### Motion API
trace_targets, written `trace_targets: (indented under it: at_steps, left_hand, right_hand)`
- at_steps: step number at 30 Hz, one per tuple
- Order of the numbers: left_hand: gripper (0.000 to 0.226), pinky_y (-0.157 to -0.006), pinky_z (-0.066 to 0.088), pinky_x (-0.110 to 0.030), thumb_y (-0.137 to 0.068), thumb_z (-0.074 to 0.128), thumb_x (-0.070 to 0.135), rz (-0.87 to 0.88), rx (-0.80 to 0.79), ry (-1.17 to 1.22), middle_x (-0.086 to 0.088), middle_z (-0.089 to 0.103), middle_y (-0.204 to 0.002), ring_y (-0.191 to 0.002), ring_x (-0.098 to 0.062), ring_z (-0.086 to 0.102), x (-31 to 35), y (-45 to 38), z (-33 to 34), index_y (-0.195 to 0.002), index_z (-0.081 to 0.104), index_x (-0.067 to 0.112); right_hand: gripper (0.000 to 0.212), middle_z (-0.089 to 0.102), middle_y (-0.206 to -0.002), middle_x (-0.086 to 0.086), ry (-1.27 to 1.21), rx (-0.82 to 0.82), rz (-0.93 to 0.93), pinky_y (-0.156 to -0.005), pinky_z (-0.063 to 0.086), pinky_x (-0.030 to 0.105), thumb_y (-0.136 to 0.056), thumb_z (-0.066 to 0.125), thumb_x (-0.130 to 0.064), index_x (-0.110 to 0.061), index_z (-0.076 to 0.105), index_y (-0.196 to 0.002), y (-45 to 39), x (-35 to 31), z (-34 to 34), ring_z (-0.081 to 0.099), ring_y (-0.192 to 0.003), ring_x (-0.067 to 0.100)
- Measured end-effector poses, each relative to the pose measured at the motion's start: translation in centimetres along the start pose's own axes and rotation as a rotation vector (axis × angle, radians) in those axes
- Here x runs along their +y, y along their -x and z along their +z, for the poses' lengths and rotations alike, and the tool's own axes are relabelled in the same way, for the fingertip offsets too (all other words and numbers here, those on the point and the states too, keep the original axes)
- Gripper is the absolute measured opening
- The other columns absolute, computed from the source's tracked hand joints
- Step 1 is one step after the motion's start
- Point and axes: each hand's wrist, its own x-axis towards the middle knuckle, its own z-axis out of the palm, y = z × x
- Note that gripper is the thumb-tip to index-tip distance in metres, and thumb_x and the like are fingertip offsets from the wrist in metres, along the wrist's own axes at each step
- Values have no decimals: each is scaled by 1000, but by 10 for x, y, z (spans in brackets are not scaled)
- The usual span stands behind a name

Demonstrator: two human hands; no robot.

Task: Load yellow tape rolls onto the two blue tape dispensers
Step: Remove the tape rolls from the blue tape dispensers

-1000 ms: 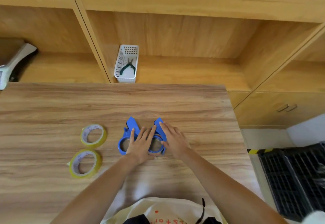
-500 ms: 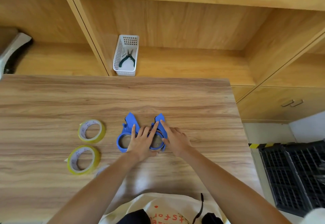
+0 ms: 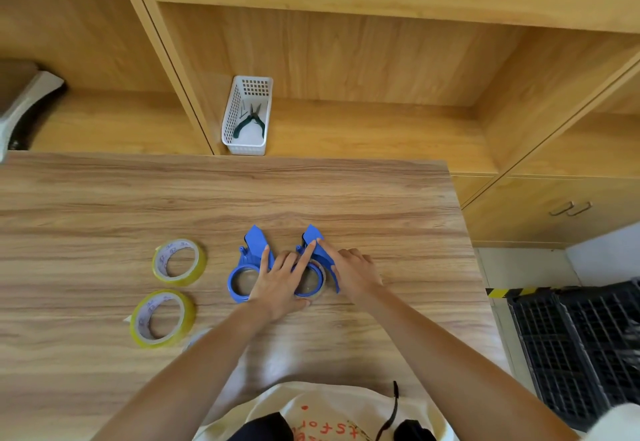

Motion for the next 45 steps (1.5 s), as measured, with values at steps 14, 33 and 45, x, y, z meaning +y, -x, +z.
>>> trace_targets:
  at_steps: [14,33,45]
  left_hand:
    - [104,-119,10,-56,-77,47,63,0,214,52,1,48,-129,-126,-21,46,-3,27,-18,-154,-14,29]
    - [97,-108,35,-59,-59,75,55,-326,292,-48,-9,58,-124,-114,-30,59,-61,162,1,-142,40,17]
    - [90,-118,21,-55,-71,59,66,-431,139,36,-4,51,-129,-126,-28,49,-66,206,18,-145,36,20]
  right_hand:
    - [49,45,-142,1,-47,145,-59,-103,37,42,-101,37,-27,-24,26,-149,9,-23,-17,39,-131,25]
    - [60,46,-145,2,14,86,-447,-102,39,42,-94,47,-9,-22,30,-150,17,-128,13,36,-137,25]
    - [36,61,-128,3,59,-30,-552,-85,41,40,-99,40,-17,-21,48,-134,41,-162,36,50,-121,27]
